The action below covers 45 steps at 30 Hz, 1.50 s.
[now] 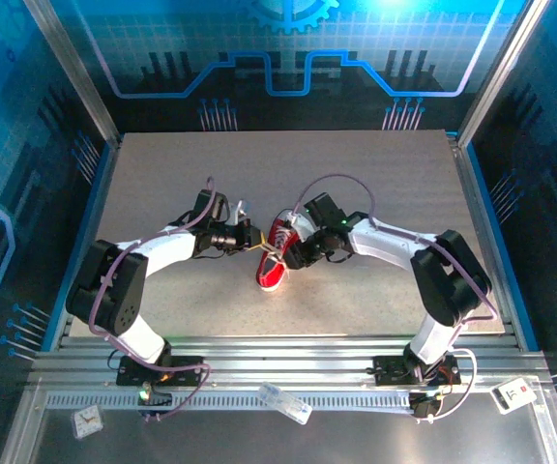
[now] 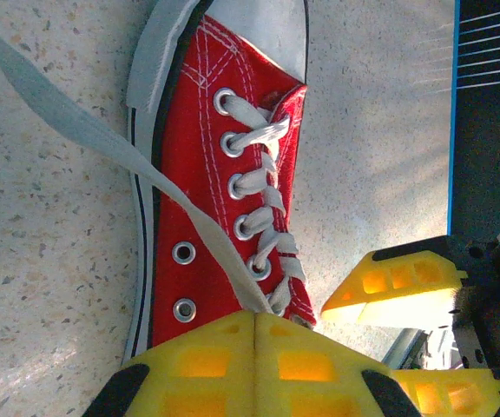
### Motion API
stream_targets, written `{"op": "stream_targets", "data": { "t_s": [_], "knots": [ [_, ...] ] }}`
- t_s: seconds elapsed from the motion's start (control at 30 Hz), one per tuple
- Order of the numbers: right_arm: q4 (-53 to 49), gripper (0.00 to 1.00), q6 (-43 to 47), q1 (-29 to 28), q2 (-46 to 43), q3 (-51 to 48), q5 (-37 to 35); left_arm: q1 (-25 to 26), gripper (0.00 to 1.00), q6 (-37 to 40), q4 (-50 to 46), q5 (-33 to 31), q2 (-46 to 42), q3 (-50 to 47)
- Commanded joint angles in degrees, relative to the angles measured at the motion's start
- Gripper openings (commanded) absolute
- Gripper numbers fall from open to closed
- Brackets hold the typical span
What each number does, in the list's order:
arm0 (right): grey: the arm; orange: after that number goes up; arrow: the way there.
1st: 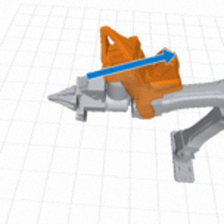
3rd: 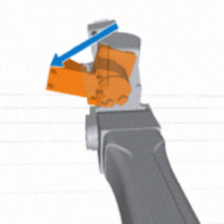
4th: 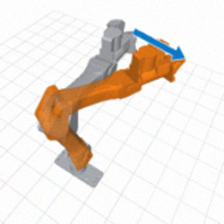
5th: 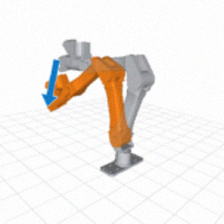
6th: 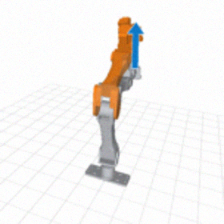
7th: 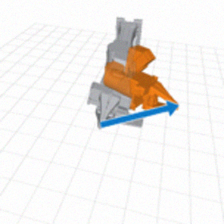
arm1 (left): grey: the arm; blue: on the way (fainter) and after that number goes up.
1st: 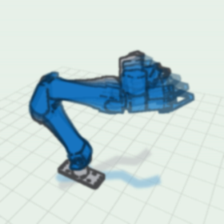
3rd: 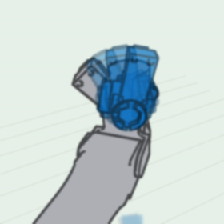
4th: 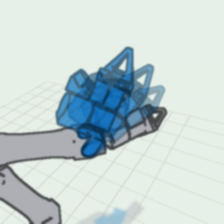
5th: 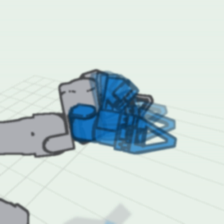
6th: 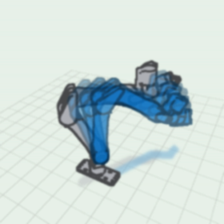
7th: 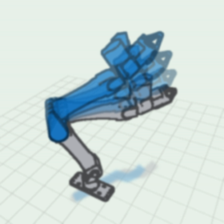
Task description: Tie the shoes
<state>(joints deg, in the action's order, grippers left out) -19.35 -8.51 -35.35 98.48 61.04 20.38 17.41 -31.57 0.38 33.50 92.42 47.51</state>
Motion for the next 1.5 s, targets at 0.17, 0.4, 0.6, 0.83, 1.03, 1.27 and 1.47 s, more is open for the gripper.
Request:
{"op": "stream_targets", "data": {
  "t_s": [0.17, 0.4, 0.6, 0.83, 1.03, 1.27, 1.47],
  "knots": [
    [0.0, 0.35, -1.2, -0.7, 3.6, 4.1, 0.6, 0.2, 0.0, -0.6, 1.8, 1.8, 0.4, -0.9],
    [0.0, 0.38, -1.2, -1.3, 5.1, 5.2, 0.6, 0.3, 0.0, -1.0, 2.3, 1.8, 0.4, -1.2],
    [0.6, 0.39, -2.9, -1.9, 5.9, 5.3, -0.4, 0.7, 0.0, -1.4, 2.8, 1.7, 0.8, -1.4],
    [-0.1, 0.05, -3.4, -2.1, 2.8, 3.1, -5.2, 0.9, 0.0, -1.2, 2.5, 1.2, 0.9, -1.3],
    [-2.9, 0.0, -2.4, -1.2, -0.8, 1.7, -6.7, 1.1, 0.0, -0.5, 1.6, 0.8, 0.8, -0.6],
    [-3.8, 0.03, -2.1, -0.9, -1.5, 1.1, -7.7, 1.4, 0.0, -0.2, 1.1, 0.2, 0.9, -0.4],
    [-5.2, 0.11, -0.9, -0.7, -0.7, 1.8, -6.6, 1.9, 0.0, -0.3, 1.0, 0.0, 1.0, -0.3]
  ]
}}
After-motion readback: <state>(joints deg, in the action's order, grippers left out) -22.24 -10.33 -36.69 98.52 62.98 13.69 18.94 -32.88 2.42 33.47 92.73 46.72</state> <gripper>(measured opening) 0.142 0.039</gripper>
